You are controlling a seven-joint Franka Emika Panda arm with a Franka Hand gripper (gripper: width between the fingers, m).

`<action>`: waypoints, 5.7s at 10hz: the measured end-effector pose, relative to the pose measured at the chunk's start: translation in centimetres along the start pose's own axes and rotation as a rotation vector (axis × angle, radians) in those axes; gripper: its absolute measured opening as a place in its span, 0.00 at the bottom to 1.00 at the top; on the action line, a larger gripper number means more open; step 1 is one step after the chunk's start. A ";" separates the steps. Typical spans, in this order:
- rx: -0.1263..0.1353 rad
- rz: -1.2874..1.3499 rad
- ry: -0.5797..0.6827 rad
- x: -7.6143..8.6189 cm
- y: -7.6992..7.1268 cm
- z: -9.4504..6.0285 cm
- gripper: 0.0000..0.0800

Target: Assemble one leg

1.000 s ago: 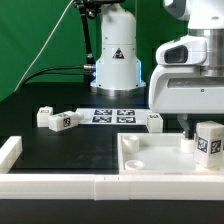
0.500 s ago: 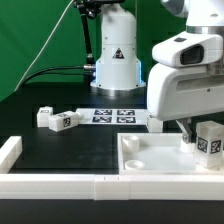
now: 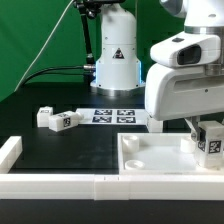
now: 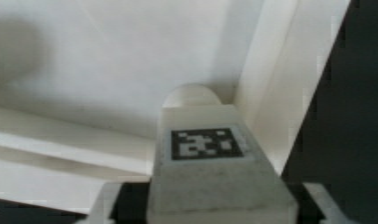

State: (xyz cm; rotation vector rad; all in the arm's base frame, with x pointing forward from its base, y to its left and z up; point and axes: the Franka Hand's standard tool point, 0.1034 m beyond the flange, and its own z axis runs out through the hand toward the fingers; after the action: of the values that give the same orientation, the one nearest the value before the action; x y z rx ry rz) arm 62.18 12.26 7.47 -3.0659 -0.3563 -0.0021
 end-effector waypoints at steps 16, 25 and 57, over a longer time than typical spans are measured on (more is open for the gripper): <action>0.056 1.393 -0.044 -0.1 -0.5 0.4 0.58; 0.020 0.356 -0.011 -0.2 -1.3 0.5 0.81; -0.008 0.395 -0.016 -0.3 -0.2 0.7 0.81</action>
Offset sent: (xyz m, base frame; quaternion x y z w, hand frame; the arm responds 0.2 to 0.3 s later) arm -0.0003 -0.0081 0.0020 -0.0095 -0.0184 0.2882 0.9574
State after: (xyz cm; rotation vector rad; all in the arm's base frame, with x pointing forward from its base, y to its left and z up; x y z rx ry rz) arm 61.83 12.45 6.82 -3.0869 0.2532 0.0372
